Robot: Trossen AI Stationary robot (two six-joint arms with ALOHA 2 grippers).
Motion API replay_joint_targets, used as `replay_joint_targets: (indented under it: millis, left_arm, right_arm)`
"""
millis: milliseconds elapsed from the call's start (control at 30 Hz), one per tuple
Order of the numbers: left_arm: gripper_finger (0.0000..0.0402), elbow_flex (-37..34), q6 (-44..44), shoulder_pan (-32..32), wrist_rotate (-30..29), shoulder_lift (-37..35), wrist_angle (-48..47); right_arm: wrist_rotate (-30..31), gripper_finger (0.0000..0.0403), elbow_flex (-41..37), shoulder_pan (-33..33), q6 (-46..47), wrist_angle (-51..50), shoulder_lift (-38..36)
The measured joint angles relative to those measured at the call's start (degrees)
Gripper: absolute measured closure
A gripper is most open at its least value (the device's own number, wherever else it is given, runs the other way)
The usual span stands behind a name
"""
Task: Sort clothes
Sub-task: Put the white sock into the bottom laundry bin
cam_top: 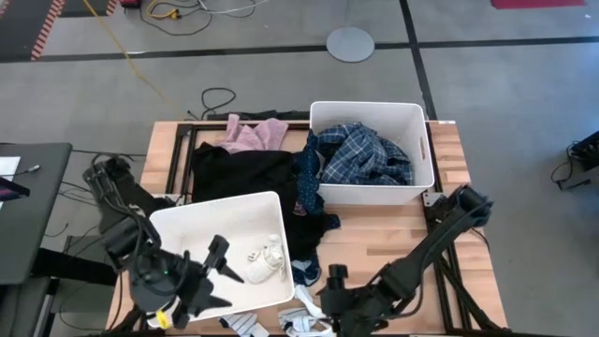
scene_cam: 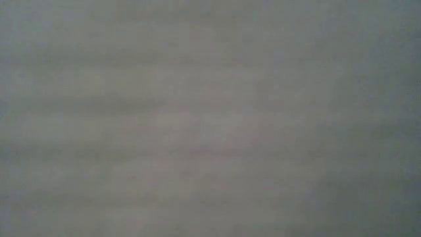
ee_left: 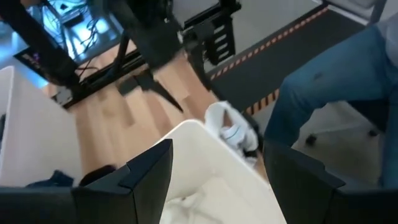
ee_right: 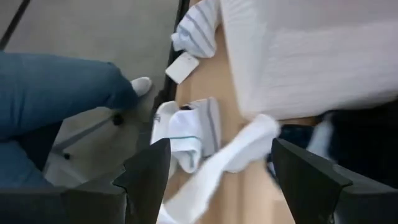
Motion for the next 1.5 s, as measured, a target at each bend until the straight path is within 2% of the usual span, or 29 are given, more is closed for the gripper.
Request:
replay_joint_targets:
  millis: [400, 600, 767, 833, 933, 1133, 1167, 1400, 1500]
  left_arm:
    - [0.0159, 0.0, -3.7, -3.2, -1.8, 3.7, 2.5]
    - [0.0159, 0.0, -4.1, -3.6, -1.2, 6.0, 3.3]
    - [0.0159, 0.0, -4.6, -4.1, -1.1, 7.0, 3.3]
    - [0.0159, 0.0, -4.6, -4.3, -1.0, 7.1, 3.2]
    - [0.0159, 0.0, -4.8, -4.4, -1.1, 7.0, 3.3]
    - [0.0159, 0.0, -4.7, -4.4, -1.6, 7.0, 3.3]
    - [0.0159, 0.0, -4.7, -4.4, -1.6, 7.0, 3.3]
    - [0.0159, 0.1, -4.0, -3.5, -2.4, 7.0, 3.2]
    - [0.0159, 0.1, -3.8, -2.9, -2.5, 7.0, 3.2]
  right_arm:
    - [-2.8, 0.0106, 0.0, -0.2, 12.0, 2.7, 12.3]
    - [-2.8, 0.0108, 0.0, -0.9, 14.2, 2.3, 14.8]
    - [-2.4, 0.0128, 0.0, -1.1, 15.0, 1.9, 15.4]
    - [-1.9, 0.0148, 0.0, -0.9, 15.0, 2.1, 15.2]
    - [-1.2, 0.0202, 0.0, -0.4, 14.6, 2.0, 14.9]
    - [-1.1, 0.0367, 0.5, 0.3, 11.8, 1.5, 14.7]
    - [-1.0, 0.0383, 0.5, 0.4, 11.1, 1.5, 14.5]
    - [-0.9, 0.0399, 0.5, 0.4, 10.1, 0.0, 13.8]
    - [1.4, 0.0400, 0.5, 0.8, 10.1, -1.9, 12.1]
